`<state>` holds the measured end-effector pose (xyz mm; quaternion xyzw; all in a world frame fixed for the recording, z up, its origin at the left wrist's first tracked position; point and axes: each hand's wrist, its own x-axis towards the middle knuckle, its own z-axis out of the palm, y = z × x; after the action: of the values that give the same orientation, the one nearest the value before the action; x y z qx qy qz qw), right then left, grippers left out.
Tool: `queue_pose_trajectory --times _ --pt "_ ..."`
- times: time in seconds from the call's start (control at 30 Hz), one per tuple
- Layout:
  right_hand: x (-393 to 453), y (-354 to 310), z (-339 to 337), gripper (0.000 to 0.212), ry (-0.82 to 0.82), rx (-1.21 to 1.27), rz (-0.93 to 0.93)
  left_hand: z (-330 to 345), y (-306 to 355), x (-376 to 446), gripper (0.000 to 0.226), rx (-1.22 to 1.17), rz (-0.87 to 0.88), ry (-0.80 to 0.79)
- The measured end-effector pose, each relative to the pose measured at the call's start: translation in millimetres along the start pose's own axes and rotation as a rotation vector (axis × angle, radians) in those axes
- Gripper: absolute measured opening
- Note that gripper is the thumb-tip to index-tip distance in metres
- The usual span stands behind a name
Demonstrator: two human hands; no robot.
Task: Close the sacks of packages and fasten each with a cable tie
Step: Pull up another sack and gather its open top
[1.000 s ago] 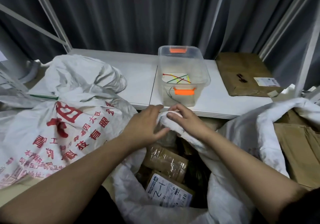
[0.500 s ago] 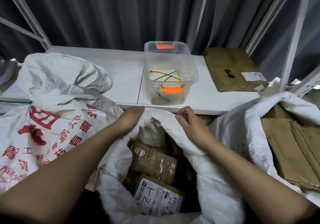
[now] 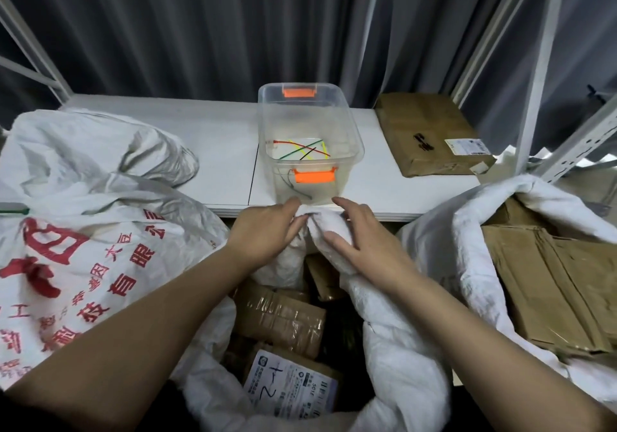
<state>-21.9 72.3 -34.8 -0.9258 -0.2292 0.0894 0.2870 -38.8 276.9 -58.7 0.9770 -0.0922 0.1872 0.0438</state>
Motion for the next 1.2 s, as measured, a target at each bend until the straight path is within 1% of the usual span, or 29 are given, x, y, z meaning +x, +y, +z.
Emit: queue_pose_trajectory --times 0.03,0.07,0.1,0.17,0.2,0.23,0.27,0.3,0.33,0.37,0.4,0.43,0.5,0.53,0.57,0.6,0.67,0.7,0.73,0.8,0.87,0.9,0.93,0.97,1.0,1.03,1.1,1.13,1.2 --pt "-8.0 2.4 -0.3 0.055 0.003 -0.077 0.028 -2.3 1.4 2.4 0.048 -0.013 -0.075 -0.048" --pt "-14.2 4.7 0.3 0.053 0.018 -0.08 0.062 -1.6 1.0 5.4 0.047 -0.049 -0.148 -0.109" --pt "-18.0 7.6 1.9 0.047 0.053 -0.05 0.067 -1.2 0.8 7.3 0.046 -0.116 -0.211 -0.159" --pt "-18.4 13.2 5.9 0.024 0.167 0.045 -0.015 -5.1 2.1 9.5 0.044 -0.238 -0.299 -0.279" --pt "-16.0 14.4 6.3 0.011 0.223 0.142 -0.051 -6.3 2.1 9.7 0.044 -0.267 -0.311 -0.306" --pt "-12.1 15.0 5.2 0.008 0.255 0.269 -0.065 -6.6 1.0 9.4 0.043 -0.274 -0.305 -0.308" --pt "-7.3 15.1 3.2 0.015 0.261 0.397 -0.057 -7.6 0.4 8.9 0.042 -0.262 -0.275 -0.267" --pt "-2.7 13.6 0.4 0.021 0.241 0.508 -0.039 -9.0 -0.2 7.8 0.045 -0.239 -0.221 -0.189" --pt "2.3 11.3 -2.2 0.025 0.21 0.593 -0.021 -10.7 0.8 7.3 0.053 -0.216 -0.132 -0.09" --pt "6.5 8.5 -4.6 0.027 0.175 0.648 -0.008 -12.3 3.8 7.8 0.063 -0.199 -0.027 -0.038" --pt "9.4 5.5 -6.2 0.027 0.144 0.688 -0.004 -11.7 8.3 8.9 0.069 -0.184 0.066 -0.017" --pt "11.5 3.9 -6.6 0.025 0.123 0.724 0.004 -8.7 13.6 9.8 0.071 -0.162 0.124 -0.043" --pt "11.8 1.9 -7.9 0.014 0.125 0.803 0.04 -0.5 23.8 12.4 0.066 -0.118 0.149 -0.112" --pt "9.6 0.4 -9.2 0.008 0.14 0.832 0.071 2.0 26.8 13.8 0.061 -0.094 0.158 -0.107" --pt "7.0 -0.5 -10.0 0.011 0.149 0.821 0.105 3.5 28.2 15.5 0.056 -0.063 0.162 -0.082" --pt "2.9 0.7 -10.9 0.023 0.148 0.73 0.141 4.7 30.8 16.9 0.051 -0.029 0.154 -0.042" --pt "-9.9 5.8 -10.8 0.052 0.14 0.329 0.203 5.5 34.8 17.9 0.047 0.022 0.099 0.028" --pt "-18.8 7.2 -9.9 0.064 0.139 0.151 0.225 3.2 37.9 18.5 0.051 0.011 0.065 0.003" --pt "-28.4 6.2 -9.0 0.071 0.141 0.023 0.246 0.4 40.9 20.5 0.056 -0.026 0.024 -0.044" --pt "-42.3 8.8 -4.0 0.071 0.141 -0.107 0.276 5.2 39.4 26.8 0.059 -0.118 -0.069 -0.172" --pt "-46.9 17.3 0.0 0.057 0.178 -0.104 0.203 8.5 32.8 30.2 0.054 -0.282 -0.182 -0.317" --pt "-46.4 21.9 -0.3 0.045 0.207 -0.023 0.131 9.1 29.4 30.0 0.055 -0.354 -0.223 -0.376" --pt "-44.5 26.3 -2.0 0.032 0.22 0.112 0.086 11.0 26.0 28.2 0.056 -0.385 -0.227 -0.407" --pt "-41.1 29.9 -4.6 0.019 0.228 0.279 0.067 12.5 22.6 26.0 0.059 -0.378 -0.207 -0.417" --pt "-37.3 32.9 -8.0 0.009 0.228 0.446 0.065 14.0 19.9 23.5 0.063 -0.348 -0.171 -0.391" --pt "-33.2 35.8 -11.7 0.005 0.223 0.587 0.073 13.4 19.0 20.8 0.068 -0.315 -0.13 -0.335" --pt "-26.1 39.3 -17.4 0.01 0.183 0.753 0.102 6.2 24.4 18.6 0.07 -0.3 0.003 -0.201" --pt "-23.4 40.2 -19.2 0.012 0.147 0.806 0.117 2.1 30.9 19.2 0.07 -0.299 0.088 -0.164" --pt "-20.2 40.5 -20.7 0.014 0.092 0.898 0.142 -0.5 47.7 21.2 0.07 -0.287 0.237 -0.149"
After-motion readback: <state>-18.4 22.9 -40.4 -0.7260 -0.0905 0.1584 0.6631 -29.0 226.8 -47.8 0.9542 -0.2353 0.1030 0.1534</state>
